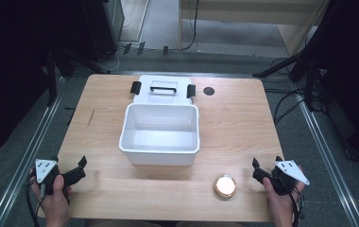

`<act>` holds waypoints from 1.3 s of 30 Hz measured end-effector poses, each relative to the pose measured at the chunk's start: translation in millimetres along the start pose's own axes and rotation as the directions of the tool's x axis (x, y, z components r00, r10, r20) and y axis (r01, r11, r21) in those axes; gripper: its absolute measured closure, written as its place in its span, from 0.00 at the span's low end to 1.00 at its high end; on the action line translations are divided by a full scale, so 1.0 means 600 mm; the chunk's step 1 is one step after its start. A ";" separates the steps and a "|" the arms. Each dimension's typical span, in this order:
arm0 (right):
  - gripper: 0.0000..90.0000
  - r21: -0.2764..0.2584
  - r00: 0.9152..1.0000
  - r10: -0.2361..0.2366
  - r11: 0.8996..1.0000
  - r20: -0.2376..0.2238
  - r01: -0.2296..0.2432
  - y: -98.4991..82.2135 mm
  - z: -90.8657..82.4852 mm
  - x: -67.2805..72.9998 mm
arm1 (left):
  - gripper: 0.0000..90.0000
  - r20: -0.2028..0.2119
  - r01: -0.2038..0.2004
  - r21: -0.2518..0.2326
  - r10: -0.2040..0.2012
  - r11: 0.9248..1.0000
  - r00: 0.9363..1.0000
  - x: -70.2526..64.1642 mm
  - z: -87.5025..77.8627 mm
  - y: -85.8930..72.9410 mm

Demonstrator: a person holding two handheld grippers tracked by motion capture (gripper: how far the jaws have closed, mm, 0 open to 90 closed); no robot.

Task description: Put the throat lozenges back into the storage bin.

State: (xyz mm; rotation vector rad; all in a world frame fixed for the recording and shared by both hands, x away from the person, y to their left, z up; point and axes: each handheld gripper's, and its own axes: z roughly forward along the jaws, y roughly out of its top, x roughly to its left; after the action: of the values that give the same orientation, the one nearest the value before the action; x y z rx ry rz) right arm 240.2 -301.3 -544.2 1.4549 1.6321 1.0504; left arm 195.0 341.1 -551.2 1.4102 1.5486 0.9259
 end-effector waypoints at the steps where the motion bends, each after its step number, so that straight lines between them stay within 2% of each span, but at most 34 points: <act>1: 0.18 -0.002 1.000 -0.004 1.000 0.002 0.004 0.000 0.000 0.000 | 0.00 0.001 0.002 0.000 -0.002 1.000 1.000 0.000 0.000 0.000; 5: 0.20 -0.010 1.000 -0.013 1.000 0.000 0.013 0.002 -0.001 0.000 | 0.00 0.009 0.005 0.001 -0.005 1.000 1.000 0.000 0.001 0.000; 9: 0.24 -0.004 0.999 -0.005 1.000 -0.045 0.005 0.009 -0.008 -0.001 | 0.00 0.012 0.013 -0.001 -0.013 1.000 1.000 0.002 0.000 0.000; 10: 0.24 0.001 0.997 -0.015 1.000 -0.070 0.015 0.013 -0.012 0.001 | 0.00 0.012 0.013 -0.001 -0.013 1.000 1.000 0.002 0.000 0.000; 11: 0.24 0.001 0.997 -0.015 1.000 -0.070 0.015 0.013 -0.012 0.001 | 0.00 0.014 0.018 -0.001 -0.018 1.000 1.000 0.003 0.000 0.000; 12: 0.24 0.013 0.992 -0.048 0.999 -0.117 0.050 0.023 -0.022 0.007 | 0.00 0.018 0.030 -0.002 -0.030 1.000 0.999 0.005 0.000 0.000; 15: 0.23 0.028 0.983 -0.088 0.995 -0.162 0.093 0.033 -0.033 0.016 | 0.00 0.018 0.036 -0.001 -0.036 0.999 0.999 0.006 0.001 0.000; 16: 0.23 0.042 0.977 -0.102 0.993 -0.186 0.112 0.039 -0.038 0.021 | 0.00 0.020 0.042 0.010 -0.042 0.999 0.999 0.007 0.002 0.001; 18: 0.22 0.060 0.971 -0.121 0.989 -0.205 0.136 0.046 -0.043 0.027 | 0.00 0.021 0.041 0.018 -0.041 0.999 0.999 0.007 0.004 0.002; 21: 0.22 0.097 0.969 -0.099 0.988 -0.224 0.123 0.060 -0.048 0.030 | 0.00 0.024 0.033 0.026 -0.034 0.999 0.999 0.007 0.007 0.003; 24: 0.23 0.140 0.972 -0.073 0.984 -0.224 0.107 0.076 -0.054 0.033 | 0.00 0.022 0.032 0.030 -0.033 0.999 0.999 0.006 0.008 0.004; 27: 0.23 0.186 0.970 -0.080 0.975 -0.229 0.124 0.091 -0.058 0.040 | 0.00 0.020 0.028 0.032 -0.028 0.999 0.999 0.004 0.008 0.004; 29: 0.23 0.213 0.968 -0.105 0.965 -0.229 0.155 0.098 -0.060 0.049 | 0.00 0.017 0.008 0.037 -0.009 0.999 1.000 0.002 0.009 0.004; 30: 0.23 0.231 0.966 -0.125 0.956 -0.228 0.178 0.102 -0.061 0.056 | 0.00 0.017 0.007 0.036 -0.008 0.999 1.000 0.001 0.009 0.004; 31: 0.23 0.231 0.966 -0.125 0.956 -0.228 0.178 0.102 -0.061 0.056 | 0.00 0.017 0.007 0.036 -0.008 0.999 1.000 0.001 0.009 0.004; 33: 0.23 0.270 0.958 -0.142 0.940 -0.250 0.209 0.107 -0.061 0.070 | 0.00 0.018 0.004 0.040 -0.004 0.999 1.000 0.001 0.010 0.004; 34: 0.23 0.289 0.951 -0.148 0.930 -0.272 0.228 0.109 -0.061 0.079 | 0.00 0.018 0.004 0.040 -0.005 0.999 1.000 0.001 0.010 0.005; 35: 0.24 0.321 0.937 -0.156 0.911 -0.311 0.258 0.110 -0.060 0.091 | 0.00 0.019 0.004 0.043 -0.005 0.999 1.000 0.001 0.010 0.005; 36: 0.25 0.337 0.930 -0.162 0.900 -0.331 0.276 0.110 -0.059 0.096 | 0.00 0.019 0.008 0.042 -0.008 0.999 1.000 0.001 0.010 0.005; 37: 0.24 0.359 0.918 -0.171 0.883 -0.358 0.304 0.109 -0.058 0.104 | 0.00 0.019 0.008 0.043 -0.009 0.999 1.000 0.002 0.010 0.005; 39: 0.21 0.407 0.894 -0.191 0.838 -0.405 0.363 0.105 -0.054 0.121 | 0.00 0.019 0.008 0.044 -0.009 0.999 1.000 0.002 0.010 0.005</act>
State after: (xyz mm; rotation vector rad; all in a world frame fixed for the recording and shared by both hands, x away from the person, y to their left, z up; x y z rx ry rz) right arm 228.9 -230.7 -472.1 1.2994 2.4161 0.7982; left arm 201.8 342.5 -551.1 1.4384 1.5686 0.8755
